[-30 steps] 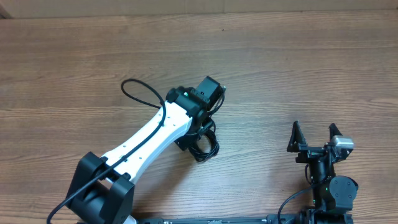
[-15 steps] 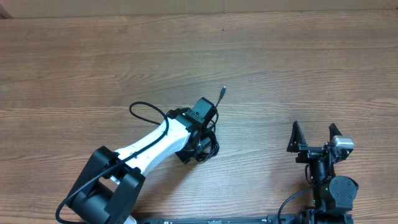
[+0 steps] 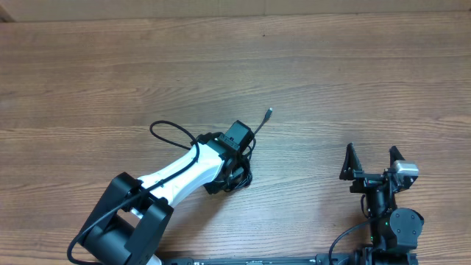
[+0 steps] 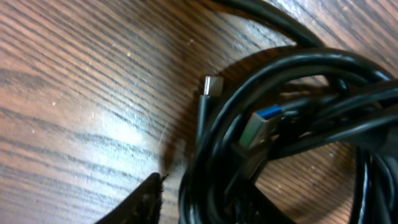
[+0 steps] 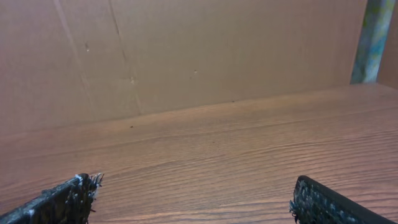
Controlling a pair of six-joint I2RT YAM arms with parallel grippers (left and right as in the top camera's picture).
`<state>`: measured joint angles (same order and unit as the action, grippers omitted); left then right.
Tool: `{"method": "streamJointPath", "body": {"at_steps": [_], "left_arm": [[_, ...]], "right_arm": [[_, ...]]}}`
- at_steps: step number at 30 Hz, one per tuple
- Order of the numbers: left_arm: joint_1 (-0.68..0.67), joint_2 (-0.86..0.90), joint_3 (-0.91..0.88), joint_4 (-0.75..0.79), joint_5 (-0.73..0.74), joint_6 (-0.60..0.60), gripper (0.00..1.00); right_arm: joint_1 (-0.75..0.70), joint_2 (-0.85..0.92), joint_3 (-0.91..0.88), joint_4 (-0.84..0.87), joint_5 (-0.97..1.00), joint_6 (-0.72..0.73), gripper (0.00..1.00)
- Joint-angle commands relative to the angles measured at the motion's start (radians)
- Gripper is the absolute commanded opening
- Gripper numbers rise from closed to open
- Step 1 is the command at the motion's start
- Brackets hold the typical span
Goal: Untangle cables
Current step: 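Reach the left gripper over the coiled black cable and grasp it, then lift the cable coil with the left gripper toward the right gripper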
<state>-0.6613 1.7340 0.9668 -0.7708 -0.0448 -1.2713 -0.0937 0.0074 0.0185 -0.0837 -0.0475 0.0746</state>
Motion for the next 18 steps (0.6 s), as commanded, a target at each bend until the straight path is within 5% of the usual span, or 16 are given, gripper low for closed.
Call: {"method": "streamJointPath", "body": {"at_steps": [1, 4, 11, 18], "left_arm": [[-0.005, 0.006, -0.031, 0.012, -0.054, 0.016, 0.27], [-0.005, 0.006, -0.036, 0.013, -0.079, 0.016, 0.04], [0.023, -0.004, 0.022, -0.023, -0.08, 0.16, 0.04], [0.08, -0.09, 0.227, -0.093, 0.02, 0.458, 0.04]], "right_arm": [[-0.004, -0.005, -0.011, 0.004, 0.001, 0.003, 1.0], [-0.004, -0.005, -0.011, 0.004, 0.001, 0.003, 1.0], [-0.004, -0.005, -0.011, 0.004, 0.001, 0.003, 1.0], [-0.004, -0.005, -0.011, 0.005, -0.008, 0.013, 1.0]]}}
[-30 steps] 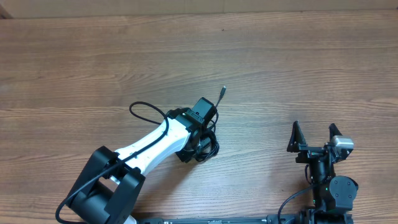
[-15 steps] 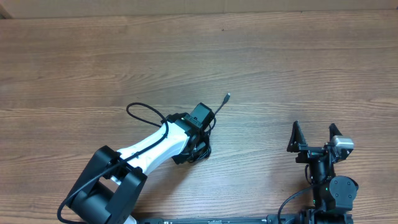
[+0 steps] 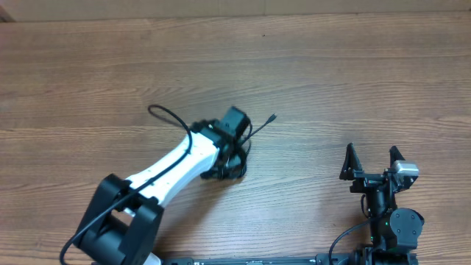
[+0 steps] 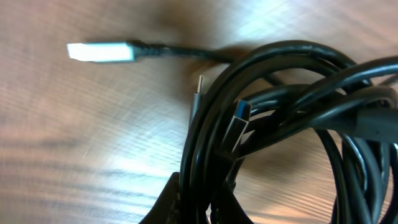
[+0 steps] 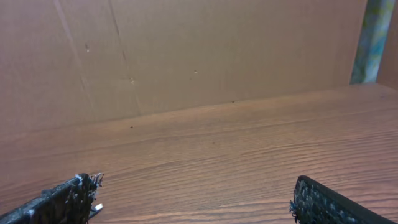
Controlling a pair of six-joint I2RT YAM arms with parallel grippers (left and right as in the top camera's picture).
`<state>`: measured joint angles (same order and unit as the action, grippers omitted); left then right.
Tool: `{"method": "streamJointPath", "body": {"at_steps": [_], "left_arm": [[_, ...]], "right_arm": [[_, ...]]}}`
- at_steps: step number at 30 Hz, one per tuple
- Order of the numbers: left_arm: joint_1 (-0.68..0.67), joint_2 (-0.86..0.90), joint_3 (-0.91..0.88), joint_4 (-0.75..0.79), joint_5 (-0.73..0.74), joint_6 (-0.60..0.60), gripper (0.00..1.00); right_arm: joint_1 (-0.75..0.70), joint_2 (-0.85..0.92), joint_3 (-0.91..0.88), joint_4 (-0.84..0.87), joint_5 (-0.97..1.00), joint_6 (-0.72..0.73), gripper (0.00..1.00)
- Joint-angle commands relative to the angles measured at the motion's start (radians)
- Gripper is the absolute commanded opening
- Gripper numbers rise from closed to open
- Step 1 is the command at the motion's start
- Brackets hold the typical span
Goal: Untangle cables
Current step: 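Lift the cable coil with the left gripper toward the right gripper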
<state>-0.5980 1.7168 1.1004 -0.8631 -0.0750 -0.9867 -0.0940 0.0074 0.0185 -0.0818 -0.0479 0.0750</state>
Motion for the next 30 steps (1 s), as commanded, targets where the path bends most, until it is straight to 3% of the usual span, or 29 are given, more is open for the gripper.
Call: {"method": "streamJointPath", "body": {"at_steps": [1, 2, 6, 8, 10, 12, 16, 25, 30], "left_arm": [[0.021, -0.088, 0.112, -0.001, 0.066, 0.195, 0.04], [0.024, -0.106, 0.133, -0.001, 0.073, 0.217, 0.04], [0.029, -0.152, 0.162, 0.003, 0.073, 0.266, 0.04], [0.029, -0.163, 0.162, 0.002, 0.075, 0.281, 0.04], [0.028, -0.166, 0.162, 0.002, 0.084, 0.282, 0.04], [0.028, -0.166, 0.162, 0.004, 0.106, 0.281, 0.04], [0.028, -0.166, 0.162, 0.007, 0.141, 0.287, 0.04], [0.028, -0.166, 0.162, 0.064, 0.242, 0.381, 0.04], [0.028, -0.166, 0.162, 0.07, 0.261, 0.381, 0.04]], "right_arm": [[-0.003, -0.005, -0.011, 0.005, -0.029, 0.051, 1.0], [-0.003, -0.005, -0.011, 0.007, -0.069, 0.157, 1.0], [-0.003, -0.005, -0.011, 0.027, -0.324, 0.897, 1.0], [-0.003, -0.005, -0.011, 0.029, -0.447, 1.051, 1.0], [-0.003, -0.005, -0.011, 0.033, -0.517, 1.08, 1.0], [-0.003, -0.005, -0.01, 0.032, -0.547, 0.965, 1.0], [-0.003, 0.006, 0.003, 0.018, -0.658, 0.949, 1.0], [-0.003, 0.312, 0.149, -0.056, -0.864, 0.948, 0.99], [-0.003, 0.502, 0.185, 0.232, -1.013, 0.948, 1.0]]}}
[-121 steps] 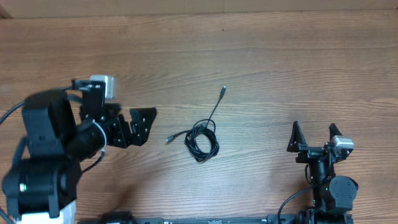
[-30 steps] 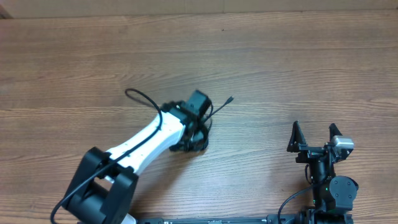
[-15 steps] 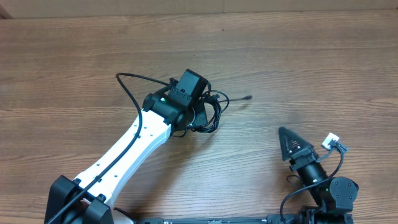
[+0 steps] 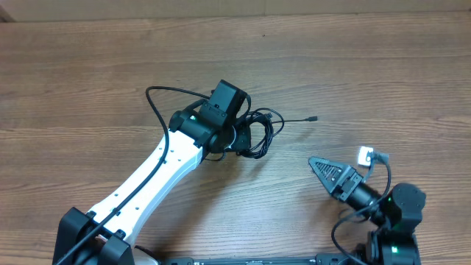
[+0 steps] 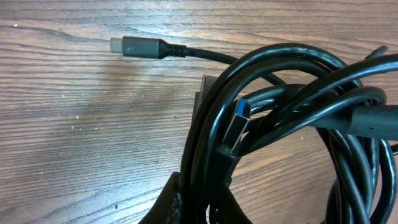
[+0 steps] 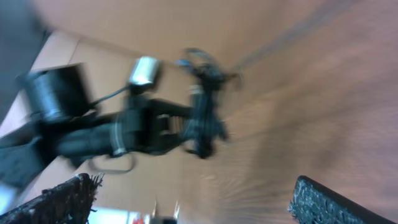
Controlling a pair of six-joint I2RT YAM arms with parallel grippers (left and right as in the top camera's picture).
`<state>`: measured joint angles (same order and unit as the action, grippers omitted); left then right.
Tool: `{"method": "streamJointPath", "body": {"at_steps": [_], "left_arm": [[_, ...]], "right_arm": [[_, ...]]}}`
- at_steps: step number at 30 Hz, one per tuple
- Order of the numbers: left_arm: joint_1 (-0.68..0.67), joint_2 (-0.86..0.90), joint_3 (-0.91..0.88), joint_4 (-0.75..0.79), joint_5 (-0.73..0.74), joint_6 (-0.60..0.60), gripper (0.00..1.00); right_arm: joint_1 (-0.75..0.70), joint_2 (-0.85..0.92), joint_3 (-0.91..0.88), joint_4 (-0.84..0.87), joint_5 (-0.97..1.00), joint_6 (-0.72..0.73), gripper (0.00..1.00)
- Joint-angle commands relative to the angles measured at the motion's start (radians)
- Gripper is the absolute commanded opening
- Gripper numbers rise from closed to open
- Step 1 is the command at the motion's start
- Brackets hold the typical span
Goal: Untangle cables
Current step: 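Lift the cable coil with the left gripper toward the right gripper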
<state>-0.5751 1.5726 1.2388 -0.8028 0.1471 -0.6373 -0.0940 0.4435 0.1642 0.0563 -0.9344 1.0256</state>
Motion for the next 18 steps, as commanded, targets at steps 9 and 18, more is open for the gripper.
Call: {"method": "streamJointPath", "body": {"at_steps": [9, 18], "left_arm": [[0.005, -0.022, 0.023, 0.137, 0.187, 0.032, 0.04], [-0.001, -0.022, 0.023, 0.18, 0.196, 0.042, 0.04]], "right_arm": [[-0.003, 0.308, 0.039, 0.272, -0.069, 0.117, 1.0], [0.13, 0.466, 0.039, 0.372, 0.054, 0.153, 0.9]]}}
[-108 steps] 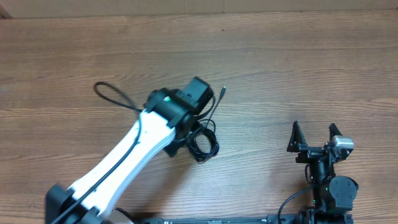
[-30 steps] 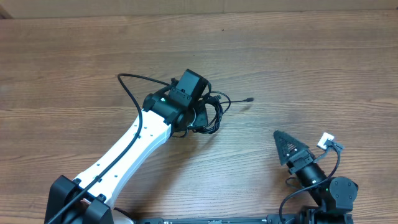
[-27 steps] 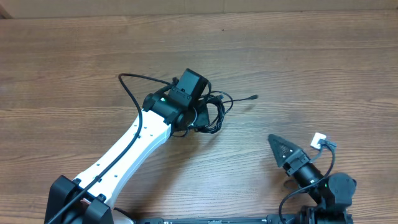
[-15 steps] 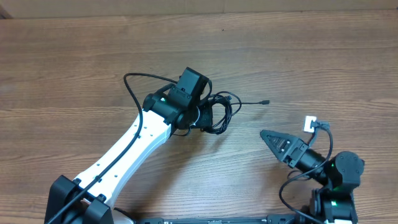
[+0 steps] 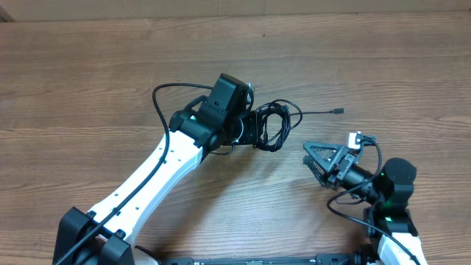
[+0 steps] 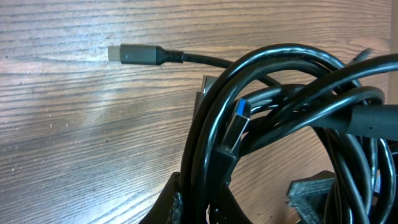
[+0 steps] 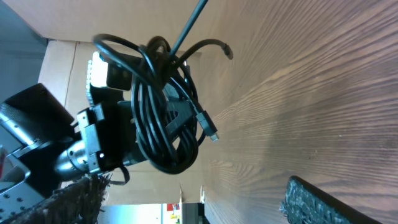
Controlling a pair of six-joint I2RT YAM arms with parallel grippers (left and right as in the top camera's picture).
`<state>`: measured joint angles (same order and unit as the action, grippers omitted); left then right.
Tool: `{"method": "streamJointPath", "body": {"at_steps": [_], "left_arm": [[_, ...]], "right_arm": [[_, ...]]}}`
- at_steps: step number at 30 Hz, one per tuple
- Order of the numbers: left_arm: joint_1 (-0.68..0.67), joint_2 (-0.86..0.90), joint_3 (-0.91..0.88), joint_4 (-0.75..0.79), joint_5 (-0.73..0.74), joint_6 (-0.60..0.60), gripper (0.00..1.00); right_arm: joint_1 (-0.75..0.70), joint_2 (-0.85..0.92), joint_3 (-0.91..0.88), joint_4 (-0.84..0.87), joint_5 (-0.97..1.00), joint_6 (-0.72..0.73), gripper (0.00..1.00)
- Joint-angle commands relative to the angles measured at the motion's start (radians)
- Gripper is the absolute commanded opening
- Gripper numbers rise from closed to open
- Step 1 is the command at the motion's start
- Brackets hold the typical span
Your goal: Untangle cables
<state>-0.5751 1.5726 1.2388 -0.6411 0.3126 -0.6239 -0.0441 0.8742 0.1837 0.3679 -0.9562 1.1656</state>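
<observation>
A tangled bundle of black cables hangs from my left gripper, which is shut on its loops. In the left wrist view the cable bundle fills the frame, with a blue-tipped USB plug inside it. A USB-C end sticks out to the left. One loose cable end reaches right over the table. My right gripper is open and points left at the bundle from a short way off. In the right wrist view the cable bundle hangs ahead of the right gripper.
The wooden table runs in all directions around the arms. A brown cardboard wall lines its far edge. The white left arm crosses the table from the front left to the middle.
The left gripper has carried the bundle a little to the right, and the loose end now lies further right. The right gripper has come closer to the bundle, still open.
First the left gripper was down on the bundle near the table's middle while the right arm stood parked, open, at the front right. Then the left gripper had the bundle farther back. Later the right gripper was turned toward it, and now faces it closely.
</observation>
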Motion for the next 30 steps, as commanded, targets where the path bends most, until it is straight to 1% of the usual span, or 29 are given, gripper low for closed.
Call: {"method": "streamJointPath", "body": {"at_steps": [1, 3, 4, 5, 8, 10, 12, 13, 14, 16, 17, 19, 23, 24, 25, 26, 28, 29, 30], "left_arm": [[-0.005, -0.022, 0.023, 0.022, 0.035, 0.043, 0.04], [-0.019, -0.022, 0.023, 0.025, 0.072, 0.094, 0.04], [-0.024, -0.022, 0.023, 0.025, 0.091, 0.122, 0.04], [-0.03, -0.022, 0.023, 0.023, 0.113, 0.16, 0.04], [-0.039, -0.022, 0.023, 0.018, 0.135, 0.203, 0.04], [-0.053, -0.022, 0.023, 0.024, 0.172, 0.268, 0.04], [-0.065, -0.022, 0.023, 0.029, 0.218, 0.354, 0.04], [-0.073, -0.022, 0.023, 0.027, 0.232, 0.4, 0.04], [-0.076, -0.022, 0.023, 0.025, 0.23, 0.41, 0.04], [-0.08, -0.022, 0.023, 0.023, 0.23, 0.426, 0.04], [-0.08, -0.022, 0.023, 0.023, 0.229, 0.426, 0.04], [-0.08, -0.022, 0.023, 0.022, 0.223, 0.426, 0.04], [-0.08, -0.022, 0.023, 0.021, 0.172, 0.416, 0.05], [-0.08, -0.022, 0.023, 0.021, 0.167, 0.414, 0.08], [-0.08, -0.022, 0.023, 0.021, 0.167, 0.414, 0.13], [-0.08, -0.022, 0.023, 0.021, 0.167, 0.414, 0.21], [-0.08, -0.022, 0.023, 0.021, 0.167, 0.414, 0.29], [-0.08, -0.022, 0.023, 0.021, 0.167, 0.414, 0.33], [-0.08, -0.022, 0.023, 0.021, 0.167, 0.414, 0.34]], "right_arm": [[0.101, 0.045, 0.02, 0.087, 0.093, 0.013, 0.89], [0.156, 0.076, 0.02, 0.193, 0.156, 0.013, 0.85], [0.169, 0.089, 0.02, 0.241, 0.174, 0.013, 0.81], [0.171, 0.099, 0.02, 0.277, 0.179, 0.013, 0.78], [0.171, 0.115, 0.02, 0.341, 0.179, 0.014, 0.73], [0.171, 0.122, 0.02, 0.361, 0.178, 0.017, 0.62], [0.171, 0.122, 0.02, 0.36, 0.176, 0.017, 0.54], [0.171, 0.122, 0.02, 0.361, 0.173, 0.018, 0.46], [0.171, 0.122, 0.02, 0.361, 0.173, 0.018, 0.44], [0.171, 0.122, 0.02, 0.361, 0.17, 0.018, 0.34], [0.171, 0.122, 0.02, 0.361, 0.17, 0.018, 0.32], [0.171, 0.122, 0.02, 0.36, 0.17, 0.017, 0.25], [0.171, 0.122, 0.02, 0.36, 0.162, 0.018, 0.17], [0.171, 0.122, 0.02, 0.36, 0.162, 0.018, 0.16], [0.171, 0.122, 0.02, 0.36, 0.162, 0.018, 0.14], [0.171, 0.122, 0.02, 0.36, 0.162, 0.018, 0.12], [0.171, 0.122, 0.02, 0.36, 0.162, 0.019, 0.1], [0.171, 0.122, 0.02, 0.36, 0.162, 0.022, 0.09], [0.171, 0.122, 0.02, 0.36, 0.162, 0.036, 0.08]]}}
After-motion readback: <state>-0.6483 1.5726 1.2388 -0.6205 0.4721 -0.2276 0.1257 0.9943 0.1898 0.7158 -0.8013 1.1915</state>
